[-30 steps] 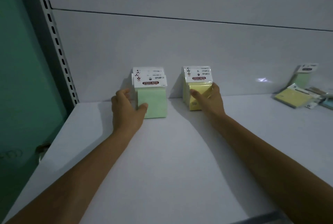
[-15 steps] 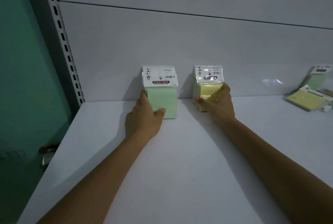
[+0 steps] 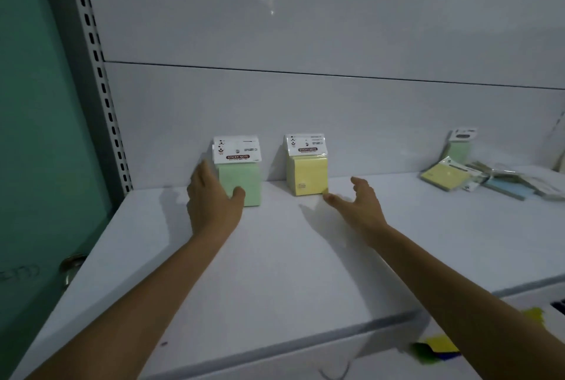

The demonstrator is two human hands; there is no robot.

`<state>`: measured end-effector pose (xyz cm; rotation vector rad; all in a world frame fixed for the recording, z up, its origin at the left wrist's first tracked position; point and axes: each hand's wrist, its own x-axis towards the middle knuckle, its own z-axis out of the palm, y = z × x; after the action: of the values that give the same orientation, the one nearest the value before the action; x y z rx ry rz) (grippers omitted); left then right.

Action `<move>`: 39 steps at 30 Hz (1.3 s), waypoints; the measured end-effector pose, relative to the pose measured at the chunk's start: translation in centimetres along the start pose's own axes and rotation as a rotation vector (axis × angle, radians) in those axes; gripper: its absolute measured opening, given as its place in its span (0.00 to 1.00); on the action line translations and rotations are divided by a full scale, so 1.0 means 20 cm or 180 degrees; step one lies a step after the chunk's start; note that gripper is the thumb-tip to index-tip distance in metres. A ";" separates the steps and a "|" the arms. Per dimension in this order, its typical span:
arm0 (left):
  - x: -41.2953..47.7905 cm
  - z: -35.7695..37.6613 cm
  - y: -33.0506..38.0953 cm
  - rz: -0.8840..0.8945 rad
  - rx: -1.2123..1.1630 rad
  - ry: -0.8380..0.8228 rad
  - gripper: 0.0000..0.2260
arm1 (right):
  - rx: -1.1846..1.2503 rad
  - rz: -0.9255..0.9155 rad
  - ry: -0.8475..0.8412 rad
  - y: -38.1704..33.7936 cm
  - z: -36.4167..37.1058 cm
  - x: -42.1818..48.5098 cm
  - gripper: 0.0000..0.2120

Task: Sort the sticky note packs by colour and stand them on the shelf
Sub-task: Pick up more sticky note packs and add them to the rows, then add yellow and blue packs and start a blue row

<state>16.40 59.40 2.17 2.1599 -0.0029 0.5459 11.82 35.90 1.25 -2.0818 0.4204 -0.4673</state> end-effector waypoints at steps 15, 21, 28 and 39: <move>-1.29 0.57 1.06 0.0774 -0.0636 -0.1552 0.29 | -0.0405 -0.0104 0.0458 0.58 -1.35 -0.87 0.25; -1.60 0.80 1.29 0.1475 -0.0013 -0.2188 0.29 | -0.0583 -0.0013 0.0562 0.80 -1.69 -1.01 0.27; -1.56 1.02 1.39 0.1805 0.0361 -0.2165 0.25 | -0.0677 -0.0081 0.0541 0.97 -1.82 -0.89 0.25; -0.94 1.68 1.55 0.1482 0.0411 -0.1703 0.21 | -0.1256 -0.0373 0.0266 1.13 -1.95 -0.14 0.20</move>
<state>6.15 11.10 1.40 2.3783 -0.7957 0.2078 -11.91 -2.51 0.93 -2.4844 0.4707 -0.5785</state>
